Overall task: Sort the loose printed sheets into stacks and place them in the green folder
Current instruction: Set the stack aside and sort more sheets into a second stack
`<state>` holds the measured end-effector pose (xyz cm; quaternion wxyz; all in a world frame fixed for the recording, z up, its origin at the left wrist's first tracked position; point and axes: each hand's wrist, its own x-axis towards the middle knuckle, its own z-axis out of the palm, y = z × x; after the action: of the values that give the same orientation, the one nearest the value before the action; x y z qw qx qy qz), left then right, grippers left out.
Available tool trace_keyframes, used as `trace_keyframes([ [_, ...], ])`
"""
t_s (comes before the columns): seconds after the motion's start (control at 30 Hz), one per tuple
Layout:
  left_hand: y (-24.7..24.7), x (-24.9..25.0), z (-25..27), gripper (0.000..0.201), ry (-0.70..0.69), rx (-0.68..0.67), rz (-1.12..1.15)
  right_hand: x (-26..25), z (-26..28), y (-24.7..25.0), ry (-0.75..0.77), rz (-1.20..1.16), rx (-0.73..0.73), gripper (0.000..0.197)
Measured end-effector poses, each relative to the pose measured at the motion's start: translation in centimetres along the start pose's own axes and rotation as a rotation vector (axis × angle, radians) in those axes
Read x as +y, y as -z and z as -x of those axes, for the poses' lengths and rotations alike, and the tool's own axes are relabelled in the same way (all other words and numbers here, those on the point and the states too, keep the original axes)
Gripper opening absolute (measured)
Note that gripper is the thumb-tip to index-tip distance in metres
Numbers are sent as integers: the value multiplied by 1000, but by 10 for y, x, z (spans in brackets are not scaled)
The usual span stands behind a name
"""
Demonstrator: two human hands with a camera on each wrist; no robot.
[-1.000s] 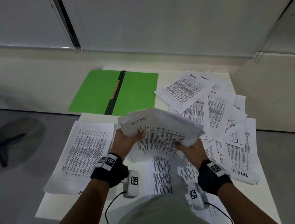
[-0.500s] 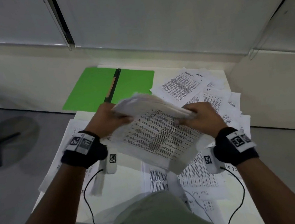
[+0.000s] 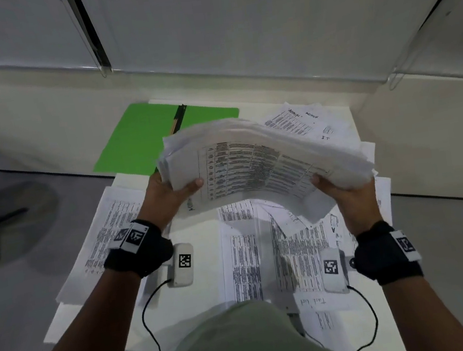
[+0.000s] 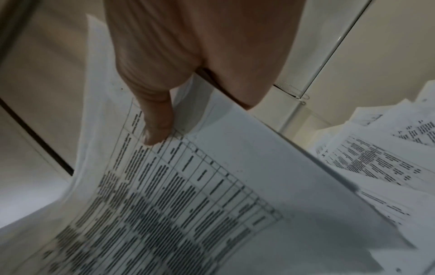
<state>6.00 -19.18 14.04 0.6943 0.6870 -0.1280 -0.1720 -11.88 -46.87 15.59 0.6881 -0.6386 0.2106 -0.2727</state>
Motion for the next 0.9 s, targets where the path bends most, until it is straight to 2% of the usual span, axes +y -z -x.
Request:
trace_keyframes([
  [0.1, -2, -31, 11, 44, 45, 26, 32, 34, 17, 1, -102, 74, 50, 37],
  [0.2, 2, -75, 26, 53, 182, 69, 18, 81, 43, 6, -255, 194, -39, 37],
  [0.27, 0, -92, 36, 48, 231, 72, 1, 101, 55, 7, -323, 214, -52, 42],
  [0.33, -3, -97, 38, 38, 235, 98, 6, 107, 58, 8, -329, 212, 1, 38],
  [0.47, -8, -82, 31, 26, 136, 67, 11, 100, 49, 5, -286, 181, -3, 37],
  [0.53, -12, -75, 27, 26, 107, 105, 29, 93, 43, 1, -282, 107, 0, 53],
  [0.6, -14, -75, 23, 35, 99, 158, 30, 88, 37, -2, -270, 78, 3, 73],
  [0.67, -15, -79, 18, 42, 135, 215, 48, 83, 32, -6, -240, 77, 22, 64],
  [0.73, -14, -86, 14, 50, 181, 269, 69, 82, 28, -10, -227, 80, 70, 37],
  [0.8, -14, -89, 12, 70, 213, 304, 98, 84, 25, -10, -214, 117, 89, 16],
  [0.83, -15, -87, 12, 75, 197, 305, 94, 84, 24, -10, -212, 127, 88, 14],
  [0.9, -17, -81, 11, 69, 132, 268, 59, 85, 24, -7, -215, 133, 73, 18],
])
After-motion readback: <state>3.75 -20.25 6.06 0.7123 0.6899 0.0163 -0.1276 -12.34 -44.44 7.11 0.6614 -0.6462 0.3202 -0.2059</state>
